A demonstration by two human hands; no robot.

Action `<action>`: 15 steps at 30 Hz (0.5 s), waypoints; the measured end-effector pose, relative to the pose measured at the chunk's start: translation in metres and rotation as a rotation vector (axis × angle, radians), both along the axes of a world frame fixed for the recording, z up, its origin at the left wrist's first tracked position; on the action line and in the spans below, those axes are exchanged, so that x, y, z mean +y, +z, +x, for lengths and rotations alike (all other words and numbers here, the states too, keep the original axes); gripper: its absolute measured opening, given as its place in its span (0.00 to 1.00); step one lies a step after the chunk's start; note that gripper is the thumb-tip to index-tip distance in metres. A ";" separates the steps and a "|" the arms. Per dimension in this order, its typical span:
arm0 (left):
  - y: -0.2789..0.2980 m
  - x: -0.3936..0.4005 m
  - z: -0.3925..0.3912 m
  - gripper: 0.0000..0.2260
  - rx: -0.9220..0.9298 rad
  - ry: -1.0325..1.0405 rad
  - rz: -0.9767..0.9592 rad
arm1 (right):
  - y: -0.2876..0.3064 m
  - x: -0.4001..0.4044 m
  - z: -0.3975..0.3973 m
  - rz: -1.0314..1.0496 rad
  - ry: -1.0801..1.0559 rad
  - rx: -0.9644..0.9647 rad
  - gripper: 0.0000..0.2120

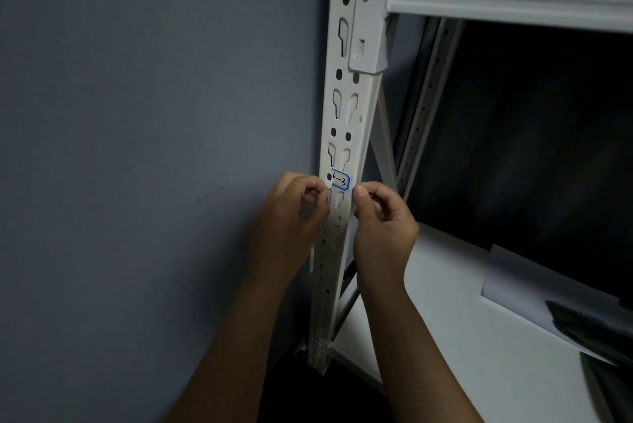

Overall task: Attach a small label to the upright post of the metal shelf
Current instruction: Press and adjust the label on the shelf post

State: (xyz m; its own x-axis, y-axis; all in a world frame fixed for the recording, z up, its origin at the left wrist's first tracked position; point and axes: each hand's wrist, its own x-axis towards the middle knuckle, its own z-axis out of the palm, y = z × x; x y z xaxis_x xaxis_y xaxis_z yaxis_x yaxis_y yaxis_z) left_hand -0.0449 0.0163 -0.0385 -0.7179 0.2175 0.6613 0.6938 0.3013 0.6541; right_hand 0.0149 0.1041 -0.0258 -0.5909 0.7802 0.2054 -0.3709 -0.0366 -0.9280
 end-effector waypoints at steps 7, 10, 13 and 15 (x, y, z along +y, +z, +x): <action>0.000 -0.001 0.001 0.04 -0.008 -0.007 -0.018 | 0.000 0.001 0.000 -0.007 0.016 0.003 0.02; 0.000 -0.002 0.002 0.05 -0.019 -0.008 -0.022 | -0.001 0.001 0.000 0.001 0.014 0.001 0.02; 0.001 -0.004 0.006 0.05 -0.004 -0.008 -0.007 | -0.002 0.002 -0.001 0.013 0.010 -0.011 0.02; 0.004 -0.006 0.009 0.06 -0.010 0.000 0.024 | -0.003 0.003 0.001 0.023 0.019 -0.018 0.02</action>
State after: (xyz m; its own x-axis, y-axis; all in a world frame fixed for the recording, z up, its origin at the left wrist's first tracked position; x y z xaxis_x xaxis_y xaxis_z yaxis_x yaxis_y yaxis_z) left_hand -0.0355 0.0103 -0.0346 -0.7241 0.2017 0.6595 0.6876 0.2849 0.6678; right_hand 0.0155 0.1069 -0.0293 -0.6090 0.7642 0.2122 -0.3536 -0.0222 -0.9351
